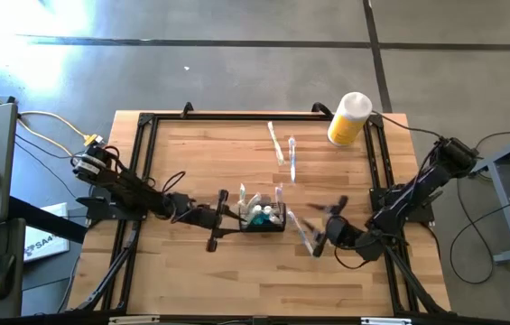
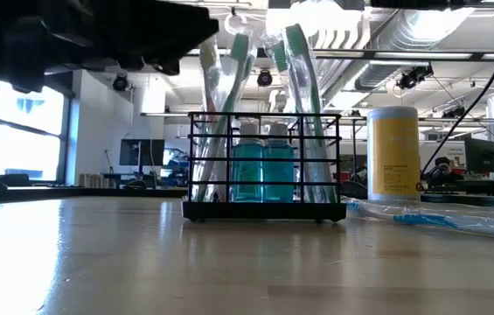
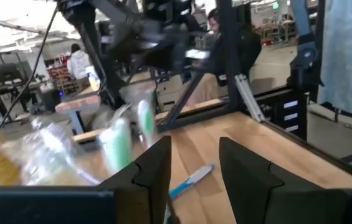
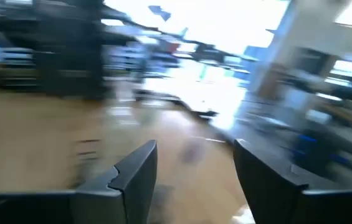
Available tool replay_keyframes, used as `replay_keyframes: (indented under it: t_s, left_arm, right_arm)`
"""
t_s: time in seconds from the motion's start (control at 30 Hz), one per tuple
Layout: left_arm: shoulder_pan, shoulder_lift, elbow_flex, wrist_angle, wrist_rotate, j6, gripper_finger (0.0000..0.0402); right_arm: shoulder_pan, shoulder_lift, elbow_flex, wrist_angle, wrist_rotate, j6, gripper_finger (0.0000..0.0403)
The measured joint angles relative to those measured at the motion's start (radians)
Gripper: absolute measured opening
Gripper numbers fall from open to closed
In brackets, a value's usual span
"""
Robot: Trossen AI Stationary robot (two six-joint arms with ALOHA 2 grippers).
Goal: Pick & Place toothbrushing station
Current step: Put the top blue toothbrush into the wire organizer
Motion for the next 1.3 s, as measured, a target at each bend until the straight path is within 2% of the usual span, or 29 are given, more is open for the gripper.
replay_keyframes:
  t_s: [0.1, 0.13, 0.3, 0.47, 0.57, 0.67, 0.8, 0.87, 0.93, 1.0, 1.07, 1.2, 1.3]
  left_arm:
    - [-0.025, -0.034, 0.0, -0.007, -0.024, 0.004, 0.0129]
    - [-0.033, -0.046, 0.0, -0.008, -0.028, 0.006, 0.0129]
    - [-0.084, -0.122, 0.0, -0.07, -0.064, 0.05, 0.0129]
    - [-0.129, -0.222, 0.0, -0.205, -0.18, 0.05, 0.0129]
    - [-0.159, -0.289, 0.0, -0.323, -0.214, 0.047, 0.0129]
    - [-0.184, -0.346, 0.0, -0.433, -0.22, 0.035, 0.0129]
    - [-0.199, -0.404, 0.0, -0.544, -0.222, -0.015, 0.0129]
    - [-0.198, -0.42, 0.0, -0.595, -0.223, -0.04, 0.0129]
    - [-0.197, -0.429, 0.0, -0.624, -0.225, -0.058, 0.0129]
    - [-0.197, -0.43, 0.0, -0.641, -0.225, -0.059, 0.0129]
    - [-0.197, -0.429, 0.0, -0.653, -0.225, -0.059, 0.0129]
    - [-0.197, -0.429, 0.0, -0.656, -0.225, -0.06, 0.0129]
    - [-0.197, -0.429, 0.0, -0.656, -0.225, -0.061, 0.0129]
  right_arm:
    - [0.013, 0.0, 0.0, -0.01, 0.251, 0.035, 0.0203]
    - [0.013, 0.0, 0.0, -0.011, 0.301, 0.038, 0.0203]
    - [-0.048, -0.014, 0.0, -0.001, 0.256, 0.066, 0.0203]
    - [-0.171, -0.013, 0.0, -0.054, 0.188, 0.102, 0.0203]
    - [-0.262, -0.014, 0.0, -0.107, 0.052, 0.169, 0.0203]
    - [-0.365, -0.013, 0.0, -0.223, -0.118, 0.323, 0.0203]
    - [-0.516, -0.017, 0.0, -0.417, -0.248, 0.521, 0.0203]
    - [-0.612, -0.028, 0.0, -0.488, -0.382, 0.61, 0.0203]
    - [-0.719, -0.03, 0.0, -0.519, -0.58, 0.685, 0.0203]
    - [-0.825, -0.027, 0.0, -0.534, -0.761, 0.708, 0.0203]
    - [-0.917, -0.014, 0.0, -0.52, -0.876, 0.697, 0.0203]
    - [-1.07, -0.003, 0.0, -0.511, -0.977, 0.589, 0.0203]
    - [-1.147, -0.005, 0.0, -0.504, -1.037, 0.594, 0.0203]
